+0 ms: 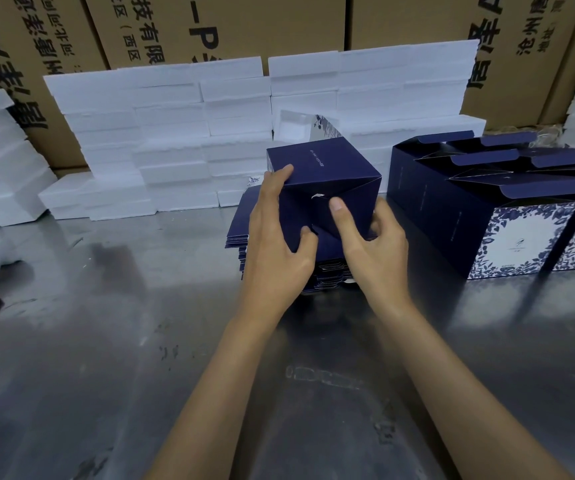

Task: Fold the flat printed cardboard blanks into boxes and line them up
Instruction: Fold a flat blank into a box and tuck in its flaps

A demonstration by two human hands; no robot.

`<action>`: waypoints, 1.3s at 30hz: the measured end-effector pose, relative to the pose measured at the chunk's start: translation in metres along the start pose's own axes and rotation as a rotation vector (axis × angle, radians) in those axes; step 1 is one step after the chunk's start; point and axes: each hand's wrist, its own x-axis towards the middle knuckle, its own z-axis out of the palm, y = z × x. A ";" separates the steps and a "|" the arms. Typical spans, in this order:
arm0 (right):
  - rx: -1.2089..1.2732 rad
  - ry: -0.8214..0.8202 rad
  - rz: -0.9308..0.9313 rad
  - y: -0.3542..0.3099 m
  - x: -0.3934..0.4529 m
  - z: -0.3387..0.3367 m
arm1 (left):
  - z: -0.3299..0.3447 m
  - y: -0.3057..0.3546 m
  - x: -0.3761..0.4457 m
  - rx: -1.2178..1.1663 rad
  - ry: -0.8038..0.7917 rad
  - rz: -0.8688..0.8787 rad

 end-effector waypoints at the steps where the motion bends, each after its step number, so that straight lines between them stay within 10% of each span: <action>1: 0.006 0.013 0.013 -0.001 0.001 -0.001 | 0.000 0.000 0.000 -0.002 -0.001 0.005; 39: -0.256 0.096 0.030 -0.007 -0.001 -0.002 | 0.004 0.004 -0.003 -0.083 -0.004 -0.063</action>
